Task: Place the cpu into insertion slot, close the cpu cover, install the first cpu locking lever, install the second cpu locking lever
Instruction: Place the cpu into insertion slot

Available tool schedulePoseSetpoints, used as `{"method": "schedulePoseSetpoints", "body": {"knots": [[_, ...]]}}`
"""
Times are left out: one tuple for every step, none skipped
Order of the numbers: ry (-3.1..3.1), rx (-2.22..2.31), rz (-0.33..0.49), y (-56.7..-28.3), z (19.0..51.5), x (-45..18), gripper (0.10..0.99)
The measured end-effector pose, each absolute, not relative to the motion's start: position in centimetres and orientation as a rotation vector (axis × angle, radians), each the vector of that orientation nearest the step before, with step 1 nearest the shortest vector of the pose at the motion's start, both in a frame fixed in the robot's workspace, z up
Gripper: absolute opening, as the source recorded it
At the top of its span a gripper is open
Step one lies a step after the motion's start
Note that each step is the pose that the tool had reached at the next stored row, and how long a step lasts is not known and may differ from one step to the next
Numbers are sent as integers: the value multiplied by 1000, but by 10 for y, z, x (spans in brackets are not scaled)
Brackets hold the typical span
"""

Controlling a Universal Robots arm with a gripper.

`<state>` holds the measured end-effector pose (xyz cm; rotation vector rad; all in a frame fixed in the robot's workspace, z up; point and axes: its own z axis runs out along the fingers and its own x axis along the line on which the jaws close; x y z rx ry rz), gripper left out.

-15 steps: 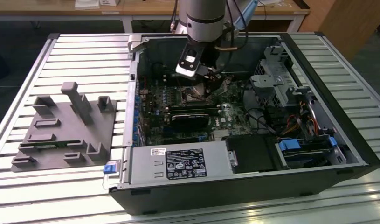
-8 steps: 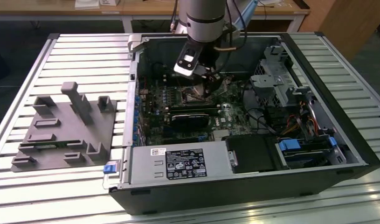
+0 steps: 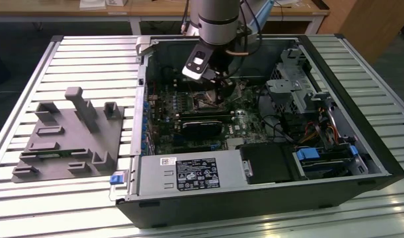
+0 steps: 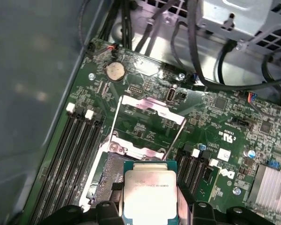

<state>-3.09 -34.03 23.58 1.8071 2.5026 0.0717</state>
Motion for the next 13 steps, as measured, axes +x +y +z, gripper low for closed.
{"method": "schedulePoseSetpoints", "body": {"knots": [[2493, 1820, 71, -340, 236, -31, 541], [2483, 1833, 71, -340, 236, -31, 541], [2473, 1847, 70, -340, 236, -31, 541], [2463, 1860, 70, -340, 236, -31, 541], [2451, 1875, 69, -340, 236, -31, 541], [2440, 1888, 69, -340, 236, -31, 541], [2429, 1902, 68, -340, 236, -31, 541], [2417, 1917, 68, -340, 236, -31, 541], [2405, 1932, 67, -340, 236, -31, 541], [2393, 1946, 67, -340, 236, -31, 541], [2380, 1961, 66, -340, 236, -31, 541], [2368, 1975, 66, -340, 236, -31, 541], [2354, 1991, 65, -340, 235, -31, 541]]}}
